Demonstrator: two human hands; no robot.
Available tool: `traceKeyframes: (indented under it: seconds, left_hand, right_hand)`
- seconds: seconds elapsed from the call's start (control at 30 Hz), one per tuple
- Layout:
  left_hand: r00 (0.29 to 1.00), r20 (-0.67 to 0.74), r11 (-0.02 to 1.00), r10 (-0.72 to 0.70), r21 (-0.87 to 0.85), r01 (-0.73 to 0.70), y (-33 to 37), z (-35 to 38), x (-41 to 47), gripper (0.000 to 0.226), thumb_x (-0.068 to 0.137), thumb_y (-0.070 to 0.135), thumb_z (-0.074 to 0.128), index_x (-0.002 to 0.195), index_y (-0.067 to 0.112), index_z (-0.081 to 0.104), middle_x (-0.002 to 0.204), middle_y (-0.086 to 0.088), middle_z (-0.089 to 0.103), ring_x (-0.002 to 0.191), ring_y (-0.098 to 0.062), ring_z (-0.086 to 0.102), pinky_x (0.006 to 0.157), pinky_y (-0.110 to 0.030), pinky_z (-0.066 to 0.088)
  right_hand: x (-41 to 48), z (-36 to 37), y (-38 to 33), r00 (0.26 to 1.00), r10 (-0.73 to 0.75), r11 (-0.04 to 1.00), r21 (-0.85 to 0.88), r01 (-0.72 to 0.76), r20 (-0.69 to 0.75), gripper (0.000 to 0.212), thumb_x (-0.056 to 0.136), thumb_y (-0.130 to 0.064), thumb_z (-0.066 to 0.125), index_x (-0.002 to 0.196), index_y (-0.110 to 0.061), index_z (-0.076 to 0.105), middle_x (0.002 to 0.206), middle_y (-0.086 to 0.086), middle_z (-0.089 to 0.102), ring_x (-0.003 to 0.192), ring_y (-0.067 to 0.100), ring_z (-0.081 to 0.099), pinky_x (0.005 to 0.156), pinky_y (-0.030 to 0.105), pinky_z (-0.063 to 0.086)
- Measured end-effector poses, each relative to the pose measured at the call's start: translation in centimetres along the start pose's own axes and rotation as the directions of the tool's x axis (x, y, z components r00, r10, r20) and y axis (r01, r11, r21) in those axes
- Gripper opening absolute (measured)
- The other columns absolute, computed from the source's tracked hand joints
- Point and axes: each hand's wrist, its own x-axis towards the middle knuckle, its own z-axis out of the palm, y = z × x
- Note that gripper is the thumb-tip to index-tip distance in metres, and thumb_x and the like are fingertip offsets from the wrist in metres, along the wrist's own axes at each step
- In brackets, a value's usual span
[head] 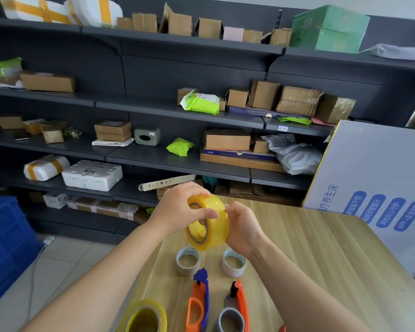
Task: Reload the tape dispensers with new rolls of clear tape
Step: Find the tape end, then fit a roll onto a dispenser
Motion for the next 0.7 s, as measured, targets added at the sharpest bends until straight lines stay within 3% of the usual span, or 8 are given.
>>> traceKeyframes:
  seconds: [0.1, 0.27, 0.37, 0.5, 0.57, 0.7]
  left_hand:
    - [0.999, 0.035, 0.999, -0.015, -0.044, 0.016, -0.5, 0.0, 0.2, 0.06, 0.058, 0.076, 0.06, 0.104, 0.036, 0.066, 0.11, 0.017, 0.062, 0.106, -0.003, 0.056, 0.093, -0.036, 0.049]
    - [0.998, 0.057, 0.996, -0.027, -0.078, 0.032, -0.4, 0.2, 0.1, 0.058, 0.062, 0.073, 0.064, 0.107, 0.036, 0.065, 0.111, 0.015, 0.057, 0.104, -0.004, 0.054, 0.087, -0.03, 0.05]
    - [0.991, 0.134, 0.995, -0.023, -0.096, 0.036, -0.4, -0.1, 0.1, 0.056, 0.068, 0.061, 0.071, 0.115, 0.033, 0.064, 0.116, 0.015, 0.054, 0.108, -0.004, 0.052, 0.09, -0.03, 0.048]
    - [0.979, 0.205, 0.992, -0.018, -0.119, 0.044, -0.6, -0.5, 0.1, 0.044, 0.074, 0.04, 0.079, 0.115, 0.032, 0.066, 0.119, 0.015, 0.062, 0.108, -0.002, 0.057, 0.093, -0.029, 0.049]
    - [0.989, 0.143, 0.985, -0.031, -0.163, 0.055, -0.4, -0.4, 0.0, 0.04, 0.07, 0.039, 0.082, 0.107, 0.03, 0.071, 0.111, 0.014, 0.066, 0.102, -0.001, 0.06, 0.09, -0.03, 0.05]
    - [0.993, -0.11, 0.994, -0.036, -0.105, 0.024, -0.1, 0.6, -0.4, 0.053, 0.055, 0.068, 0.075, 0.093, 0.032, 0.072, 0.096, 0.014, 0.065, 0.09, -0.005, 0.06, 0.076, -0.032, 0.053]
  right_hand:
    - [0.0, 0.0, 0.1, 1.0, -0.003, 1.0, 0.014, 0.003, 0.017, 0.046, 0.096, -0.017, 0.035, 0.134, 0.004, 0.048, 0.111, 0.023, 0.069, 0.091, 0.032, 0.071, 0.079, 0.043, 0.057]
    - [-0.1, 0.2, 0.2, 1.0, -0.026, 0.998, -0.054, 0.027, 0.015, 0.039, 0.099, -0.018, 0.037, 0.127, 0.005, 0.053, 0.089, 0.019, 0.072, 0.074, 0.026, 0.073, 0.065, 0.037, 0.059]
    - [0.1, 0.2, 0.0, 1.0, -0.013, 0.998, -0.063, 0.013, -0.005, 0.039, 0.098, -0.02, 0.041, 0.125, 0.006, 0.054, 0.082, 0.018, 0.071, 0.068, 0.025, 0.071, 0.065, 0.036, 0.058]
    - [0.1, 0.2, -0.3, 0.999, 0.03, 0.998, -0.063, -0.029, 0.015, 0.032, 0.096, -0.02, 0.042, 0.107, 0.003, 0.062, 0.076, 0.016, 0.069, 0.063, 0.025, 0.066, 0.062, 0.034, 0.055]
    - [0.3, 0.3, -0.1, 1.0, 0.013, 0.995, -0.096, -0.014, -0.013, 0.03, 0.094, -0.022, 0.046, 0.103, 0.001, 0.063, 0.076, 0.016, 0.069, 0.062, 0.025, 0.064, 0.06, 0.032, 0.053]
    - [1.0, 0.3, 0.6, 0.974, -0.175, 0.941, -0.316, 0.122, -0.143, 0.035, 0.097, -0.035, 0.052, 0.108, -0.008, 0.07, 0.09, 0.012, 0.072, 0.083, 0.021, 0.068, 0.074, 0.033, 0.051]
